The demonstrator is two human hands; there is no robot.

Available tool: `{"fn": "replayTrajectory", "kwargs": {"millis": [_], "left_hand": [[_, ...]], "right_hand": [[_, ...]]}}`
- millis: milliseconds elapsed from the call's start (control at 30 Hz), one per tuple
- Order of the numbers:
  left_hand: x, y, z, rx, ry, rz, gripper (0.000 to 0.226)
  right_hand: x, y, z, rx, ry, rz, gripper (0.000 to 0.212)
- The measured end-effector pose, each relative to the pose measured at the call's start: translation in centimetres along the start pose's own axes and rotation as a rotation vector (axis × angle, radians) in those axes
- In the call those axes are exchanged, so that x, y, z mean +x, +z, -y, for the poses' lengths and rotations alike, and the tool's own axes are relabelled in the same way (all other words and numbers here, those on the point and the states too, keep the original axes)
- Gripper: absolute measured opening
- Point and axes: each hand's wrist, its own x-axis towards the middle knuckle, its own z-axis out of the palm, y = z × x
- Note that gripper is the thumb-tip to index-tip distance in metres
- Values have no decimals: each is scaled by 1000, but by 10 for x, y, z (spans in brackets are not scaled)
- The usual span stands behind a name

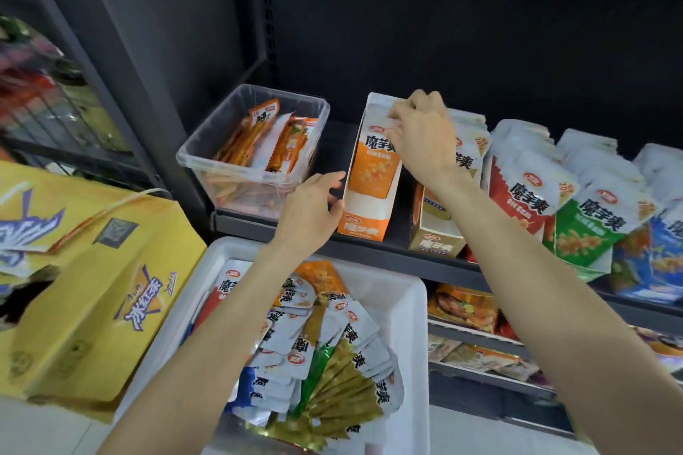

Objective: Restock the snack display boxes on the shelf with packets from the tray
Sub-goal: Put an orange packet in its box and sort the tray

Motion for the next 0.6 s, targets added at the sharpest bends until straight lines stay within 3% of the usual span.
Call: {"fn": "replayTrajectory", "kwargs": {"millis": [233,367,500,600], "left_hand": [[-2,4,1,6,21,-14,45],[-17,0,-3,-73,77,-124,40],[-66,-11,6,-176,123,-293,29],[-113,-17,36,-115,50,-221,31]], "right_hand": [[-12,-1,-4,114,93,-184,27],[-60,-23,14,320,81,-230,24],[-136,-37,45,582,83,-37,20],[-185,-18,62,636,79,252,18]]}}
